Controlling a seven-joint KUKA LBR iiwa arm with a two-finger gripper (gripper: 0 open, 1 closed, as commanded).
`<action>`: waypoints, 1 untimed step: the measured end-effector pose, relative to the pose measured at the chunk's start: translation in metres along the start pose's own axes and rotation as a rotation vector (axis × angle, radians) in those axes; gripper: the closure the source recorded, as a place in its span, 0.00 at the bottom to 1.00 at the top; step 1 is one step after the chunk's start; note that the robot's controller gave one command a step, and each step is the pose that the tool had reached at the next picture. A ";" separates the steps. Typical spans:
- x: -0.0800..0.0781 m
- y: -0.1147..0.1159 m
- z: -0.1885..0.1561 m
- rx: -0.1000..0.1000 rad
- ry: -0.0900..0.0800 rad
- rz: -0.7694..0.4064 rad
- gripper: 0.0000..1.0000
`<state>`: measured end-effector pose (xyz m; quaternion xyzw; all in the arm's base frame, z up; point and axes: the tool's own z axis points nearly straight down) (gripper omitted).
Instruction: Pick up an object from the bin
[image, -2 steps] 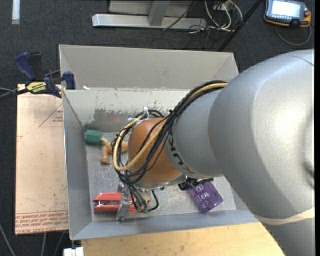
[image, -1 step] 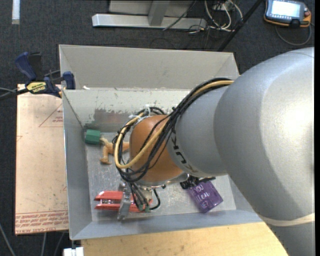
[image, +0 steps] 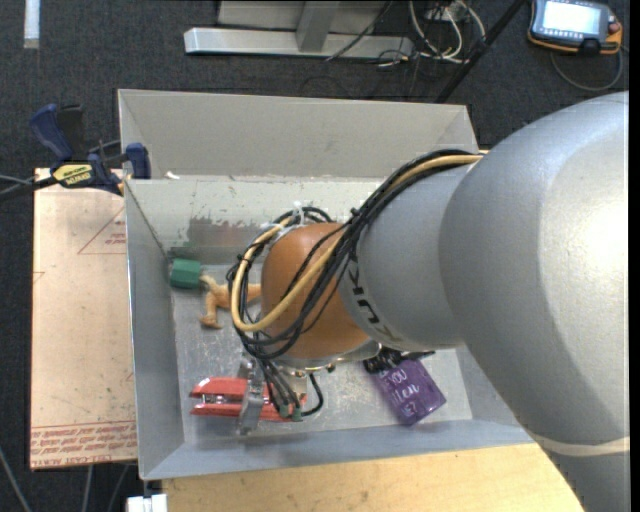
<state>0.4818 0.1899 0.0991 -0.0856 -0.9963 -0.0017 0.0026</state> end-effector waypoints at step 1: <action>0.000 0.000 -0.012 -0.001 -0.002 0.000 1.00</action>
Offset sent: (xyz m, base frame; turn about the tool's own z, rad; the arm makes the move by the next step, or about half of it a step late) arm 0.0002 0.0000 0.0039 0.0000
